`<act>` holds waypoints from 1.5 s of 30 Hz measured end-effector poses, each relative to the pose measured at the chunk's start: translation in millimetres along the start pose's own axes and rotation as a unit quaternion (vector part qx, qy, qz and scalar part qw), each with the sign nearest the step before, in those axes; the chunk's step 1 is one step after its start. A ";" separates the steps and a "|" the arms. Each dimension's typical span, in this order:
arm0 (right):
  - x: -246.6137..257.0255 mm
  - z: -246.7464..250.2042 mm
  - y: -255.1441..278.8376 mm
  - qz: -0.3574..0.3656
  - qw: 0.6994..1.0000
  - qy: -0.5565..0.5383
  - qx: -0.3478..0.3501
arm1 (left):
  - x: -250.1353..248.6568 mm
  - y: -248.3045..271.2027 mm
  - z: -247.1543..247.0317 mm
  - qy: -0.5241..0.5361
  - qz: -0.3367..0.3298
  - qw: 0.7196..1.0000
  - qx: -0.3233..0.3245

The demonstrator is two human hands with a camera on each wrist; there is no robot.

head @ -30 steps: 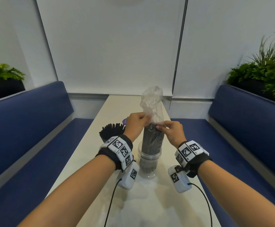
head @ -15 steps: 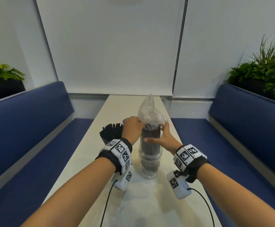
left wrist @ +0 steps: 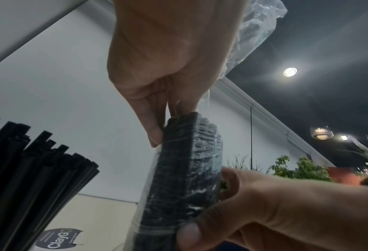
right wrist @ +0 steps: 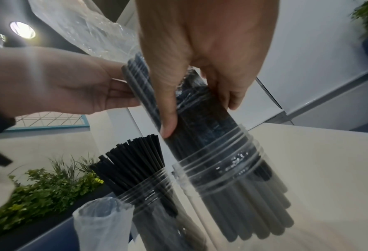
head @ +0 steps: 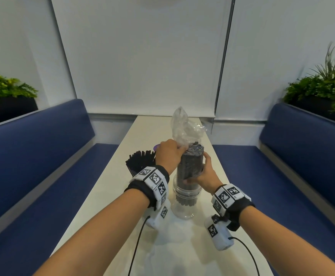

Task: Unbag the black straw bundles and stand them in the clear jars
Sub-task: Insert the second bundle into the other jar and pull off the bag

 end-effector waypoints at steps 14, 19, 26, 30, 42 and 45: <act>23.3 2.6 1.1 0.011 0.999 -0.036 -0.019 | -11.1 7.2 -13.2 0.118 0.015 0.990 0.071; 33.8 3.4 2.5 0.044 0.997 0.055 -0.042 | -0.8 -2.0 -12.5 0.117 0.046 0.990 0.058; 52.7 0.9 -0.9 0.098 0.986 0.131 -0.032 | -8.9 -1.4 -8.4 0.147 0.025 0.988 0.042; 51.7 3.5 -4.2 0.105 0.972 0.207 -0.026 | -9.3 -4.0 -7.7 0.148 0.007 0.988 0.041; 58.5 3.8 -8.5 0.087 0.990 0.112 0.001 | -9.0 -14.8 9.6 0.252 0.032 0.967 0.003; 46.1 2.8 -12.2 0.067 0.984 0.167 0.012 | -7.2 -15.7 12.2 0.263 0.033 0.964 -0.009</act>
Point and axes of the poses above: each hand's wrist, its own y-axis away from the middle knuckle, its own z-axis out of the back of the hand, x = y × z, the point moved 9 cm from there along -y, towards the middle knuckle, and after that the axes turned 5 degrees about -x, right-handed, at the moved point
